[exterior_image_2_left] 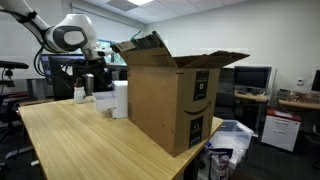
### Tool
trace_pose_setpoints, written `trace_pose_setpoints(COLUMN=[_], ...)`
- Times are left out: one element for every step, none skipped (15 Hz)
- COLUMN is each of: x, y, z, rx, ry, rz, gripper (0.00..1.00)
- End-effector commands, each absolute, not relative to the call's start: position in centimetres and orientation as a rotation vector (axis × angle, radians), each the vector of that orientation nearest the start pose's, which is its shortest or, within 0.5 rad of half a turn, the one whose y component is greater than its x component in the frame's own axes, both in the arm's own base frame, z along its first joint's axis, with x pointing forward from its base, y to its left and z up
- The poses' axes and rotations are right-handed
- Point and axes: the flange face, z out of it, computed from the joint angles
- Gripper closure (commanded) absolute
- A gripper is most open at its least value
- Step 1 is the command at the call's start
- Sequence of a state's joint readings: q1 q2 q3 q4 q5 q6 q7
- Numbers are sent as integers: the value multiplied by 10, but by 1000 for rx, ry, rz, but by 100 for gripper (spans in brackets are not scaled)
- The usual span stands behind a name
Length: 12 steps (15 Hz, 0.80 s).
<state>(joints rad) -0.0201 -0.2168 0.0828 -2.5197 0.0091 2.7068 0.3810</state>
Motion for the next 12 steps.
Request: trace_pose_setpoints(x=[480, 476, 477, 478, 478, 478, 478, 478, 478, 478, 478, 479], y=[34, 37, 31, 32, 31, 31, 31, 31, 31, 31, 31, 31], z=[402, 402, 399, 400, 400, 400, 400, 400, 400, 400, 400, 401], rx=[-2956, -2953, -2964, -2965, -2965, -2965, -2965, -2964, -2964, -2964, -2964, -2949], ry=[427, 427, 468, 465, 465, 465, 465, 466, 466, 466, 466, 454], rz=[-543, -488, -558, -548, -549, -549, -549, -549, -549, -549, -549, -579], gripper=[0, 0, 0, 0, 0, 0, 0, 0, 0, 0, 0, 0])
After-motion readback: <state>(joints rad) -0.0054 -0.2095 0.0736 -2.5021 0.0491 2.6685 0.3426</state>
